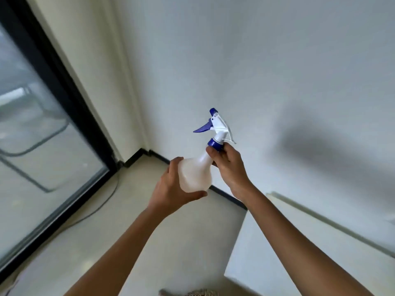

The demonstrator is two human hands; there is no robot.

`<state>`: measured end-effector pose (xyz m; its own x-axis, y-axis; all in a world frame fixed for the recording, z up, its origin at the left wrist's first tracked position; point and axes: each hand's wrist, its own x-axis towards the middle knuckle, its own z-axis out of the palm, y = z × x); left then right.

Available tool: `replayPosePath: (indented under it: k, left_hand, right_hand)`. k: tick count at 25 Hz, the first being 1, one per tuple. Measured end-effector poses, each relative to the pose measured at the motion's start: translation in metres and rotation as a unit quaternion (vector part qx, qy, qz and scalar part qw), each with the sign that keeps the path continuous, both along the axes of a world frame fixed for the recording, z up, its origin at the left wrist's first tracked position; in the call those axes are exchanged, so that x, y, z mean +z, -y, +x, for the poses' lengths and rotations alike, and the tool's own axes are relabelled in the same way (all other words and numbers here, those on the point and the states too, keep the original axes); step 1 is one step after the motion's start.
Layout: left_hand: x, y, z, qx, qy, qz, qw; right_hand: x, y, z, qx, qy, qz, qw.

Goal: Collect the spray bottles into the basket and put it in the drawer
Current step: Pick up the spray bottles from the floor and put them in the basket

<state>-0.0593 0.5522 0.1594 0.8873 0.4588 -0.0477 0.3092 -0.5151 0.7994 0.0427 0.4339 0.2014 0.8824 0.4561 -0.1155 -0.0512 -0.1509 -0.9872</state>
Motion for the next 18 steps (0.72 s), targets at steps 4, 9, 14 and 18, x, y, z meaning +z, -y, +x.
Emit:
replayPosePath:
  k: [4, 9, 14, 18]
  left_hand:
    - [0.041, 0.127, 0.013, -0.108, 0.058, -0.009, 0.992]
    - [0.061, 0.291, 0.001, -0.199, 0.079, -0.031, 0.976]
    - [0.071, 0.413, 0.004, -0.32, 0.069, -0.075, 0.942]
    - [0.067, 0.5, 0.025, -0.44, 0.029, -0.081, 0.894]
  right_hand:
    - [0.049, 0.162, -0.008, -0.046, 0.056, 0.018, 0.997]
    - [0.083, 0.356, -0.047, -0.117, 0.076, 0.023, 0.99]
    - [0.112, 0.499, -0.079, -0.167, 0.096, 0.011, 0.981]
    - [0.119, 0.592, -0.082, -0.252, 0.056, 0.023, 0.966]
